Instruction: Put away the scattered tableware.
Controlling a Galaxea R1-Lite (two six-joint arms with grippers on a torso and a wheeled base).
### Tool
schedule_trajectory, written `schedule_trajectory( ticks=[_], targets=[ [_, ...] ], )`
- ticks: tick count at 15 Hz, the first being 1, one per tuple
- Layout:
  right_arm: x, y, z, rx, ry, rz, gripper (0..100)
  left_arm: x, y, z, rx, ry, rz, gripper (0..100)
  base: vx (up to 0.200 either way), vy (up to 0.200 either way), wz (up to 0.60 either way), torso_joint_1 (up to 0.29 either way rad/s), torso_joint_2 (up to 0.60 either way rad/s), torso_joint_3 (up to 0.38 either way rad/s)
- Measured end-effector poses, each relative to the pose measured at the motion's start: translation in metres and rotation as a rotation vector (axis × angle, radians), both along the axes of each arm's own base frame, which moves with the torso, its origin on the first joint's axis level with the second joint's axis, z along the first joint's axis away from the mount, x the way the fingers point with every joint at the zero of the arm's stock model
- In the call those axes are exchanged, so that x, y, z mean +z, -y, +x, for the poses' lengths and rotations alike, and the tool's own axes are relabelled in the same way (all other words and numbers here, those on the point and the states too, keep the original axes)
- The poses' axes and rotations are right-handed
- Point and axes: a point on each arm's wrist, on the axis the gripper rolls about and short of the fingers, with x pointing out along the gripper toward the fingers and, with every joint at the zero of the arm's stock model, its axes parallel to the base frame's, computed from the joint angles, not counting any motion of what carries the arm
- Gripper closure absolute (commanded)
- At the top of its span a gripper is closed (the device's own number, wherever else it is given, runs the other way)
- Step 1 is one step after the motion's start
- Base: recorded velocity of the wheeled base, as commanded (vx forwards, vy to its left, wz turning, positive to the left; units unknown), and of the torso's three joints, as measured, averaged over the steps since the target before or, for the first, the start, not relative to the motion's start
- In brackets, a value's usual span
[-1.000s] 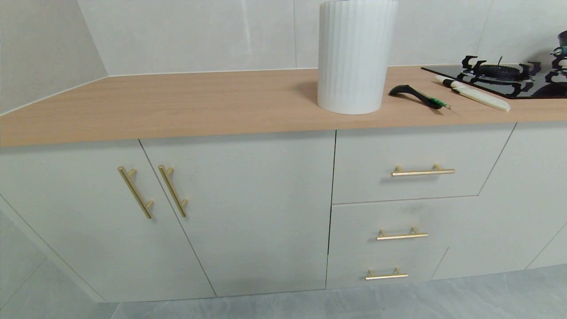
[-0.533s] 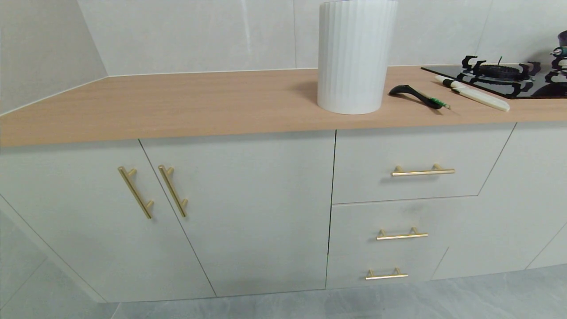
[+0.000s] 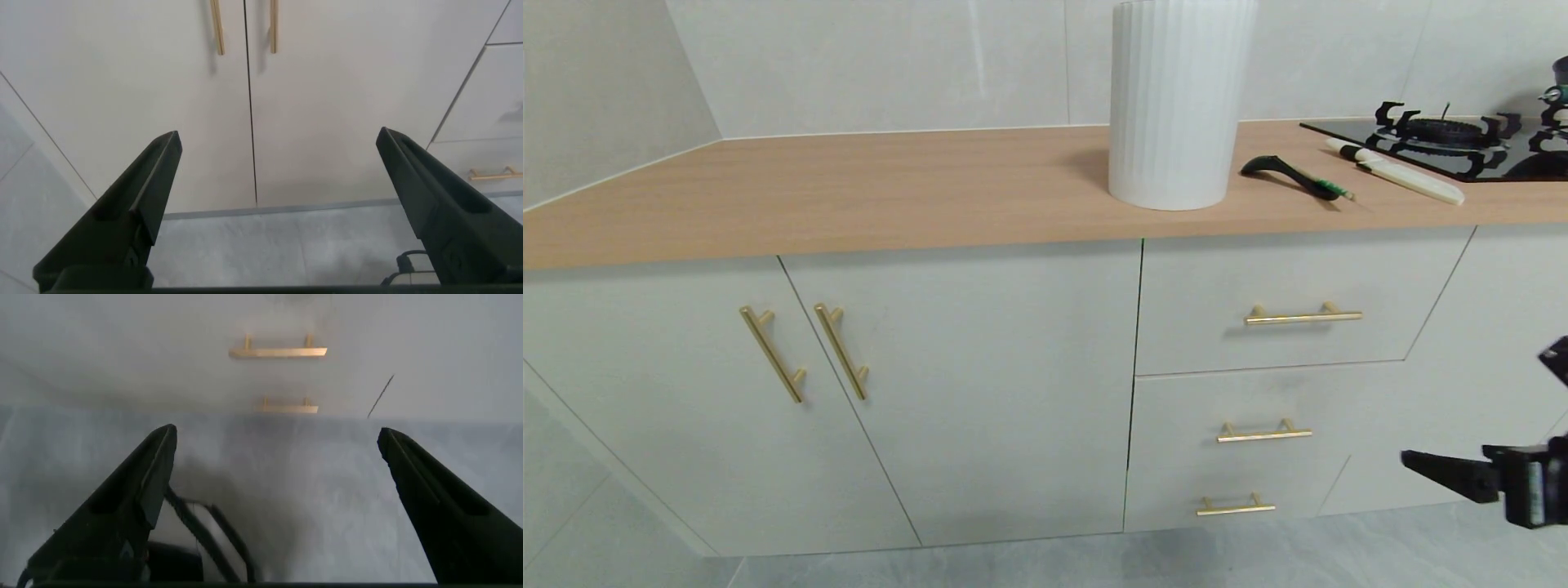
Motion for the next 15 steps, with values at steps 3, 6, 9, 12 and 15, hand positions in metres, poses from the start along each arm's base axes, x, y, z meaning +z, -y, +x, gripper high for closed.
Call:
schedule_trajectory(
  ticks=[3, 6, 9, 12, 15],
  targets=[
    [-0.032, -0.007, 0.07, 0.026, -0.107, -0.024, 0, 0.0, 0.0, 0.0, 0.0, 0.0, 0.0, 0, 0.0, 0.0, 0.0, 0.0, 0.0, 0.0],
    [-0.063, -0.015, 0.119, 0.021, -0.111, -0.062, 0, 0.0, 0.0, 0.0, 0.0, 0.0, 0.0, 0, 0.0, 0.0, 0.0, 0.0, 0.0, 0.0],
    [-0.091, -0.019, 0.14, 0.012, -0.131, -0.079, 0, 0.0, 0.0, 0.0, 0.0, 0.0, 0.0, 0, 0.0, 0.0, 0.0, 0.0, 0.0, 0.0],
    [-0.123, -0.021, 0.164, -0.019, -0.063, -0.097, 0, 0.0, 0.0, 0.0, 0.0, 0.0, 0.0, 0, 0.0, 0.0, 0.0, 0.0, 0.0, 0.0],
    [-0.143, -0.022, 0.178, -0.059, 0.014, -0.115, 0, 0.0, 0.0, 0.0, 0.0, 0.0, 0.0, 0, 0.0, 0.0, 0.0, 0.0, 0.0, 0.0]
  ],
)
